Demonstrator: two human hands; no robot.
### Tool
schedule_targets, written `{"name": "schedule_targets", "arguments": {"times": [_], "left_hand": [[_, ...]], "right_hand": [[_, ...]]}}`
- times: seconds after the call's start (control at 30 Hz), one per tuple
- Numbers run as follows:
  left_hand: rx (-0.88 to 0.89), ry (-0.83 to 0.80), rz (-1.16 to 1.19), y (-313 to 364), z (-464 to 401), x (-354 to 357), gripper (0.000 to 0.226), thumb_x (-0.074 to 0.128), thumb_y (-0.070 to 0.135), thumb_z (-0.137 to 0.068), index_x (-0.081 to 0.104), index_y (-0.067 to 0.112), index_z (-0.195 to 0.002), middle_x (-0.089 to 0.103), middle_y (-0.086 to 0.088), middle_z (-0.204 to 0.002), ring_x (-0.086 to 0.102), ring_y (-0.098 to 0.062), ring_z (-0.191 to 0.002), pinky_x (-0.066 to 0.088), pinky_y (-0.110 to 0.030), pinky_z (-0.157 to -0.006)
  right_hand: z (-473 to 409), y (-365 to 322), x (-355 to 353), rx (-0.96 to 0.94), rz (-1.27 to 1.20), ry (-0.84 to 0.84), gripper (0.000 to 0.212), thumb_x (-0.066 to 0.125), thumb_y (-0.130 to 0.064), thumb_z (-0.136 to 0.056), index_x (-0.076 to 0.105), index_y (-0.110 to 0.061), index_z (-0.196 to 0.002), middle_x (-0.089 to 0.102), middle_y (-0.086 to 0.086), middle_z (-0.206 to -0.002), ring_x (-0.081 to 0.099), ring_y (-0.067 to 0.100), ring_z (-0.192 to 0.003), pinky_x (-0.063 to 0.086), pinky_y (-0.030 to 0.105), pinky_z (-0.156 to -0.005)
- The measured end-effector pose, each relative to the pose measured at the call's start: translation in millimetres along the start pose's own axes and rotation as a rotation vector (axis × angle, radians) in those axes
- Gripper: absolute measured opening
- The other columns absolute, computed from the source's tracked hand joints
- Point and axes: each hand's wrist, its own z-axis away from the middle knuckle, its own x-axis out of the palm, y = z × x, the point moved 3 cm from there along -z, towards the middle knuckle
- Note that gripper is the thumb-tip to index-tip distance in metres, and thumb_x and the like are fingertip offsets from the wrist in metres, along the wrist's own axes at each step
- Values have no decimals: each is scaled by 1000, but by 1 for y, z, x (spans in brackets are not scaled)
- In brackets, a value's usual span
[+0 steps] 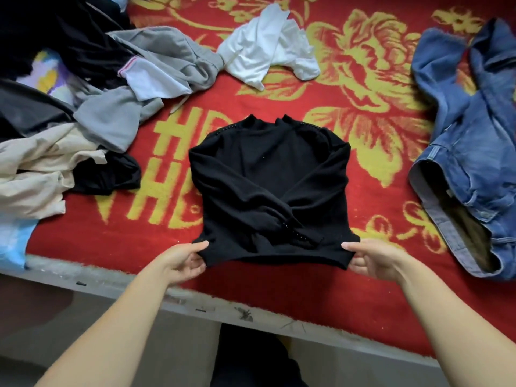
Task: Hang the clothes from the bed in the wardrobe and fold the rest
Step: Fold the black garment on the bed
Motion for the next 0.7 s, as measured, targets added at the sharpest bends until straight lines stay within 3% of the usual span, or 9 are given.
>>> {"name": "schedule_targets", "arguments": {"times": [0.1,0.23,0.37,0.47,0.57,0.63,0.7], "left_hand": [[74,-60,98,69,0,20,10,55,16,-94,58,10,-88,65,-5,-69,60,-12,-57,51,-16,-45],[171,-32,278,160,-19,51,13,55,18,-95,55,10,-85,53,-3,-80,54,-11,-72,51,-21,-57],[206,-13,482,245,-48,86,16,53,15,-96,52,6,-83,54,-6,-85,58,-14,-80,54,-21,-57],[234,11,541,277,-76,112,14,47,12,-98,52,3,-88,54,-8,-105,57,-17,-104,50,-26,-78],[259,53,571,284,-115,127,30,45,9,-99,49,-3,-126,51,-14,-133,50,-26,-126,45,-33,-92],[308,55,497,280,-135,128,34,45,12,-100,45,-1,-132,51,-16,-135,52,-27,-123,45,-34,-93],[409,48,243,271,-142,126,34,45,17,-100,47,4,-132,53,-12,-135,55,-21,-118,46,-33,-96]], "right_hand": [[5,-73,6,-125,-48,7,8,55,-9,-94,60,-14,-98,73,2,-80,69,13,-66,54,23,-55],[-14,-160,9,-208,-176,67,4,57,-13,-93,59,-15,-96,66,4,-94,63,16,-85,51,30,-71],[-60,-240,18,-254,-389,160,6,57,-15,-94,56,-16,-88,60,2,-92,59,17,-85,50,33,-80],[-105,-276,29,-265,-427,282,9,53,-12,-95,53,-16,-87,58,3,-91,58,15,-78,50,33,-67],[-148,-278,43,-271,-434,387,5,52,-12,-95,54,-12,-99,59,6,-108,60,17,-86,49,35,-71],[-163,-266,51,-320,-383,416,22,51,-22,-97,55,-13,-116,58,4,-122,58,17,-106,48,35,-83],[-162,-251,55,-444,-95,496,41,51,-29,-97,47,-16,-136,50,1,-137,49,16,-122,41,33,-99]]}}
